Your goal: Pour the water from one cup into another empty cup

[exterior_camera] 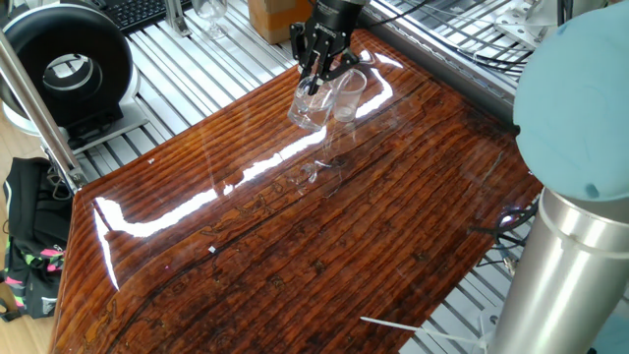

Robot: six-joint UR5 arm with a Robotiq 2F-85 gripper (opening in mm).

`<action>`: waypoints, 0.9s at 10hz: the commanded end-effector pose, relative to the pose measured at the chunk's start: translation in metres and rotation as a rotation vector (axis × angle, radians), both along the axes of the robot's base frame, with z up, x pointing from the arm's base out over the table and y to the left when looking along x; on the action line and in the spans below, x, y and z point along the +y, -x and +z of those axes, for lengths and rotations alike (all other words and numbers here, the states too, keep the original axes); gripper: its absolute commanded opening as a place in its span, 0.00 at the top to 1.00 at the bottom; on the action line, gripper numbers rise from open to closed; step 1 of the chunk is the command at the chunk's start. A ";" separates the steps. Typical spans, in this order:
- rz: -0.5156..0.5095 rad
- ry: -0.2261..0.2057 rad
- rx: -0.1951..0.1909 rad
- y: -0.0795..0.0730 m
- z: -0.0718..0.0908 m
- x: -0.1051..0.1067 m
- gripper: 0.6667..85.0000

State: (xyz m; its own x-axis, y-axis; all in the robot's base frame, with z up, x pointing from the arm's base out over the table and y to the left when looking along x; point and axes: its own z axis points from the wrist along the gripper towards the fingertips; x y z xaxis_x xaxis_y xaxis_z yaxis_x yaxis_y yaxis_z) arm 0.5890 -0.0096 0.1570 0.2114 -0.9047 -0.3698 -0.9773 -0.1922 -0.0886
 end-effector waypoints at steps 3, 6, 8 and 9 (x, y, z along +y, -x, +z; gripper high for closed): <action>-0.012 0.044 0.005 0.000 0.001 -0.007 0.99; -0.059 0.049 0.002 -0.005 0.000 -0.008 0.99; -0.077 0.022 0.007 -0.006 0.003 -0.002 0.99; -0.094 0.009 0.011 -0.007 0.004 0.001 0.99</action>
